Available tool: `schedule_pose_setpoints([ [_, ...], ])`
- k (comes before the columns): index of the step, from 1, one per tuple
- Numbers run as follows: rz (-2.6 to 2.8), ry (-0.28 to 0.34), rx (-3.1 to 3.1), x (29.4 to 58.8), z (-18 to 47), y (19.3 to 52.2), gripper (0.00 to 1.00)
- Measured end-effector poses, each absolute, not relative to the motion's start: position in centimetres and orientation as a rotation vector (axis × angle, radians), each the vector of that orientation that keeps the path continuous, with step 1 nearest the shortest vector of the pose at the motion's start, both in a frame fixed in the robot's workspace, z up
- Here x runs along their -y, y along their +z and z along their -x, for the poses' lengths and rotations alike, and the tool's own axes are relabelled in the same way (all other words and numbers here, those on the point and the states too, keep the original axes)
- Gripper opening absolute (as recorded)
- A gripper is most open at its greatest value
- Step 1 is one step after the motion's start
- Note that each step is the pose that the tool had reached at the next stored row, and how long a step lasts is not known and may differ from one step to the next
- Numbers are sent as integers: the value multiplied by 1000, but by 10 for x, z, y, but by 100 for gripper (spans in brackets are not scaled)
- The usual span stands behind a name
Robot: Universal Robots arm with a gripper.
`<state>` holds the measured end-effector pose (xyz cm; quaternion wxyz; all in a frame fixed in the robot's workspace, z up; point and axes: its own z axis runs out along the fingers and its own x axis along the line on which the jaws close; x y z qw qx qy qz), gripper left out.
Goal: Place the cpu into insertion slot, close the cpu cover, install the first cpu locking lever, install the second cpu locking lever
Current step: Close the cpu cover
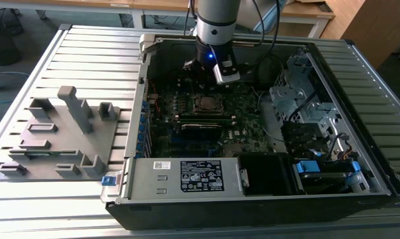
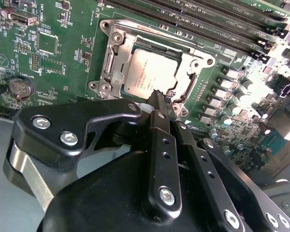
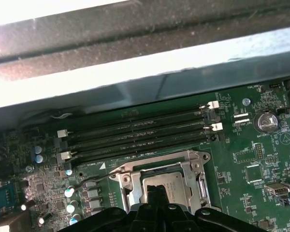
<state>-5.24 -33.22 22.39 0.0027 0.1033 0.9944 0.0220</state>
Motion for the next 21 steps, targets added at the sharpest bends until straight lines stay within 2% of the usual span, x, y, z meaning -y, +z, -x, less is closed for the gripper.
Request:
schedule_pose_setpoints([
  [21, -268, 69, -3125, 332, 52, 224, 10],
])
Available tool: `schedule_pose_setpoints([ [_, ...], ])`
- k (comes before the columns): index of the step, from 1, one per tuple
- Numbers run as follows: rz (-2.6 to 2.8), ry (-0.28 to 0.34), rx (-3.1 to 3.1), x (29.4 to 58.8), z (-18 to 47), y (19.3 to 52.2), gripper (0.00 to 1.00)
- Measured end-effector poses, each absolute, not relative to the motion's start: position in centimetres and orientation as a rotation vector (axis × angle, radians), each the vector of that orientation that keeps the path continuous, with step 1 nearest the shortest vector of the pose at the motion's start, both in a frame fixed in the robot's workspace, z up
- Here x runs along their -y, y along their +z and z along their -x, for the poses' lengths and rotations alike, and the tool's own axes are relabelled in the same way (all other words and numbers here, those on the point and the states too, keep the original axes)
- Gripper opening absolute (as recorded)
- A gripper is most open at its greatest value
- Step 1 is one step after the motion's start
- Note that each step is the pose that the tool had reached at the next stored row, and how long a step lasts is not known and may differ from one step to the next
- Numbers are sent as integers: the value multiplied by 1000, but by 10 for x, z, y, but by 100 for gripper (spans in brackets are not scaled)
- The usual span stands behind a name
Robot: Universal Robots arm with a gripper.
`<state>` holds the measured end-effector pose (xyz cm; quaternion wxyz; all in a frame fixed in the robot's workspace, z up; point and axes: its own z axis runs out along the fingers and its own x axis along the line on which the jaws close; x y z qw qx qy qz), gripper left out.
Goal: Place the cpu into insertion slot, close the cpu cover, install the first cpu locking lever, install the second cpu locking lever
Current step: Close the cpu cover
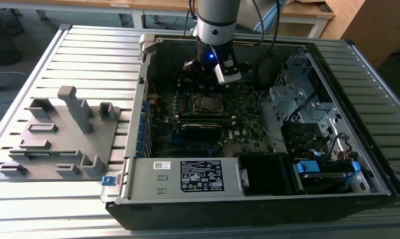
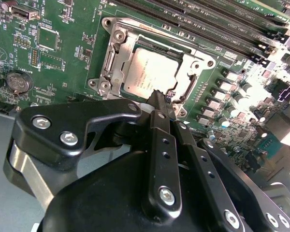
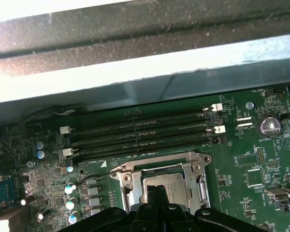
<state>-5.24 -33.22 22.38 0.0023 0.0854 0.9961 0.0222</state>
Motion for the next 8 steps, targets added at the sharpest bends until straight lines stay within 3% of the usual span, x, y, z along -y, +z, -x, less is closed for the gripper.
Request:
schedule_pose_setpoints([
  [8, -256, 71, -3126, 332, 52, 224, 10],
])
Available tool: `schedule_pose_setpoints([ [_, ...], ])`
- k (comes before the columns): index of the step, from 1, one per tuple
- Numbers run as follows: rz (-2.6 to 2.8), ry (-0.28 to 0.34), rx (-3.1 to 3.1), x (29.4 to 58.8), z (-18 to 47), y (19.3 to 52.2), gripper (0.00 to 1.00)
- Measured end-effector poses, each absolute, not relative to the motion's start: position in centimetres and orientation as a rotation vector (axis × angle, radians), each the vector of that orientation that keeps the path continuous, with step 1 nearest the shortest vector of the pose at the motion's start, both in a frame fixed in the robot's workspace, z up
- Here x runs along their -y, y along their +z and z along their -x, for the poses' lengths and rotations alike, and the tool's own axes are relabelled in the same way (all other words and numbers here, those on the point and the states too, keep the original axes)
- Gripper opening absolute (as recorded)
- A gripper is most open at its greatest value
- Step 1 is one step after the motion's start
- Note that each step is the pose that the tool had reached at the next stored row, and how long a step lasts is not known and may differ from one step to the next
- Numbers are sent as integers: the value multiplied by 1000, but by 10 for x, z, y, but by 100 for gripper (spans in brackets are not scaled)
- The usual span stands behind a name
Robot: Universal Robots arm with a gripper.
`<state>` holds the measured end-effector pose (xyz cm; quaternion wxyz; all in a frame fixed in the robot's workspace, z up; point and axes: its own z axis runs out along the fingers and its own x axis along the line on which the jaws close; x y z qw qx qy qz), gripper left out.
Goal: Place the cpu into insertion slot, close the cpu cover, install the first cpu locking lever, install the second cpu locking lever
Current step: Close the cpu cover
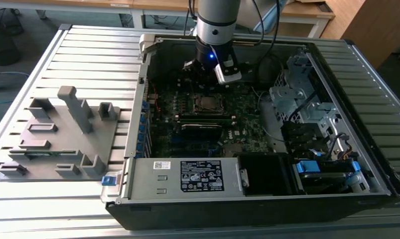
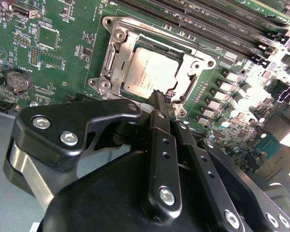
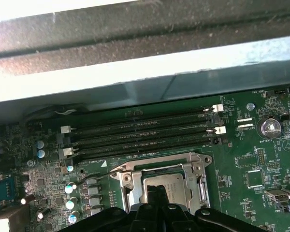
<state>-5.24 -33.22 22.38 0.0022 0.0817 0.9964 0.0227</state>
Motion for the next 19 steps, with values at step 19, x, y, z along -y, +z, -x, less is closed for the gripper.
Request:
schedule_pose_setpoints([
  [19, -203, 72, -3131, 332, 52, 224, 10],
])
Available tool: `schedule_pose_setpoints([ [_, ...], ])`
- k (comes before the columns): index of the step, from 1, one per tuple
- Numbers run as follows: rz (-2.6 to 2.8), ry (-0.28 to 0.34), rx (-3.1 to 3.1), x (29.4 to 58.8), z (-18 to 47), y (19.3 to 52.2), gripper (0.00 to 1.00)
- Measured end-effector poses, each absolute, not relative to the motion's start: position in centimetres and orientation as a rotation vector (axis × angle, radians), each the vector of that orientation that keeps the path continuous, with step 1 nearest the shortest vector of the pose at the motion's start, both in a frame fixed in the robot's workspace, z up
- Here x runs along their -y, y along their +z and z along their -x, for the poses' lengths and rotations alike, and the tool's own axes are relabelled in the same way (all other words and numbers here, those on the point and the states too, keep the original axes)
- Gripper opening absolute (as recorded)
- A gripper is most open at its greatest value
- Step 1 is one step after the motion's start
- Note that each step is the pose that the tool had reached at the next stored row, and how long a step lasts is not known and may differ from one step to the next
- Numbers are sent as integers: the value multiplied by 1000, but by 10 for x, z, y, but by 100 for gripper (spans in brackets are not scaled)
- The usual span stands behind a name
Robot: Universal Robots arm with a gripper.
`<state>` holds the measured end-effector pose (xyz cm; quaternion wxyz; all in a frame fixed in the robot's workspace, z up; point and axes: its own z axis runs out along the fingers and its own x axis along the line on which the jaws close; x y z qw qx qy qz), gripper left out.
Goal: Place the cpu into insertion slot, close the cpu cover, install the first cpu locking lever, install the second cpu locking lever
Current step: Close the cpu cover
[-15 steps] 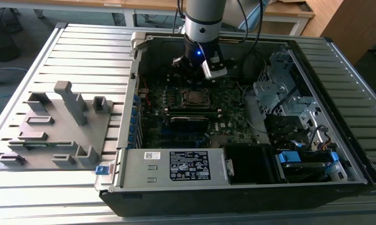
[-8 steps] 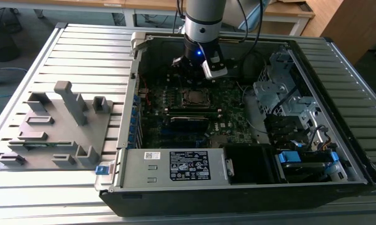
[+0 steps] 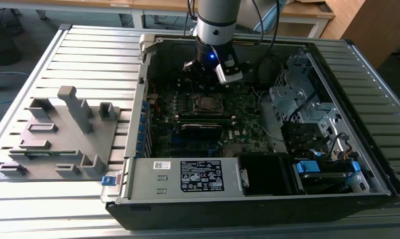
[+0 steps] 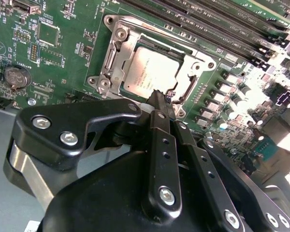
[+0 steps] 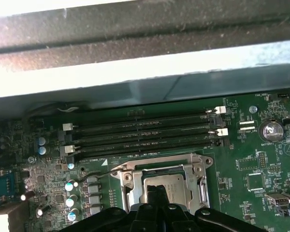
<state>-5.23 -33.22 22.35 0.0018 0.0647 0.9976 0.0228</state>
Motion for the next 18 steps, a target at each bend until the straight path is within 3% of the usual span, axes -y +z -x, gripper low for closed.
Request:
schedule_pose_setpoints([
  [18, -167, 72, -3133, 332, 49, 217, 10],
])
